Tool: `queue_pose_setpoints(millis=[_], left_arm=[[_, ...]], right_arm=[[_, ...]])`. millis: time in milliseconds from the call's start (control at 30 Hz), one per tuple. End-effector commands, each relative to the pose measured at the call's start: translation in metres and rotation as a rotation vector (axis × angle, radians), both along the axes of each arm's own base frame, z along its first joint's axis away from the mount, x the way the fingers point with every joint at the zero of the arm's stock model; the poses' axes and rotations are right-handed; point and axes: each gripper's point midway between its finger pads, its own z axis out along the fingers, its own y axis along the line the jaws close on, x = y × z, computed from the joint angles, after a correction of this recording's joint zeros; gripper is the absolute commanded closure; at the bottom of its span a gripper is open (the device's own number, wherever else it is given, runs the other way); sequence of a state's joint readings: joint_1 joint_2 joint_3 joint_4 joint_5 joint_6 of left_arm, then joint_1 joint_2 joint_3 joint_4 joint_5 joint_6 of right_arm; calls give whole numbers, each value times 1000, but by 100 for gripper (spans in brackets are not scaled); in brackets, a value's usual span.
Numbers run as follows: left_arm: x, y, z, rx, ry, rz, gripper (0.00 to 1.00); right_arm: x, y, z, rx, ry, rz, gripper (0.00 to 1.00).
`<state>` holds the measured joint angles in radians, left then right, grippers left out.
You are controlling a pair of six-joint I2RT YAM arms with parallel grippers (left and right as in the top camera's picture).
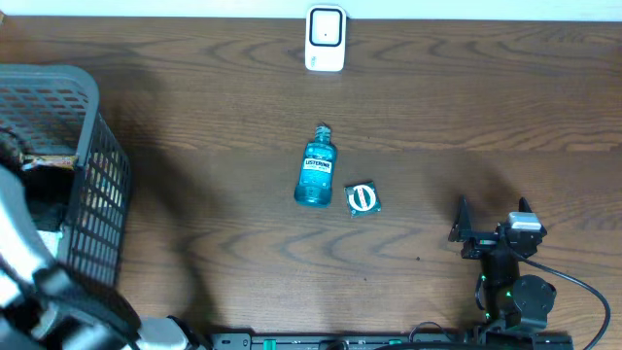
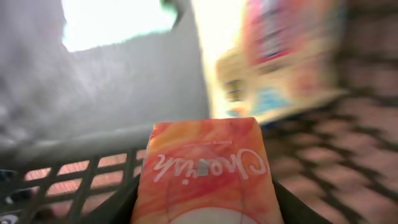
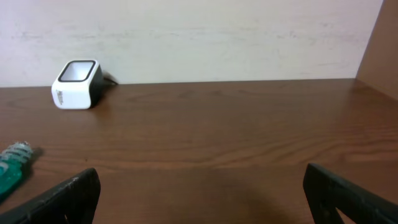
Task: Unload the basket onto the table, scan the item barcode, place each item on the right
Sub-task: 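Reach the left gripper into the basket and grasp an orange Kleenex pack, then carry the Kleenex pack forward and place it right of the bottle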
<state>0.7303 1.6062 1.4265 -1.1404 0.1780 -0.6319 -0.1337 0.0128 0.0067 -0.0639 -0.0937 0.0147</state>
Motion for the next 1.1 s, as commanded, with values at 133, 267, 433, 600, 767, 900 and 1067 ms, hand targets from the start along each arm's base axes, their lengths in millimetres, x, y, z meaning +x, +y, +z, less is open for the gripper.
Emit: queue_pose_setpoints(millis=[133,267,433,600,767,900,1067], left_arm=[[-11,-4,166,318,-396,53,48],[-10,-50,222,335,-647,-53,48],[-9,-124,247,270,-786,-273,48],[0,-189,241,172,-803,-524,48],[22,-249,226,107,-780,-737,48],[51,-313,205,80,-744,-924,48],[88,-398,161,74,-691,-1104,48]], right_arm=[[0,0,-1,7,0,-1,1],[0,0,-1,7,0,-1,1],[0,0,-1,7,0,-1,1],[0,0,-1,7,0,-1,1],[0,0,-1,7,0,-1,1],[0,0,-1,7,0,-1,1],[0,0,-1,7,0,-1,1]])
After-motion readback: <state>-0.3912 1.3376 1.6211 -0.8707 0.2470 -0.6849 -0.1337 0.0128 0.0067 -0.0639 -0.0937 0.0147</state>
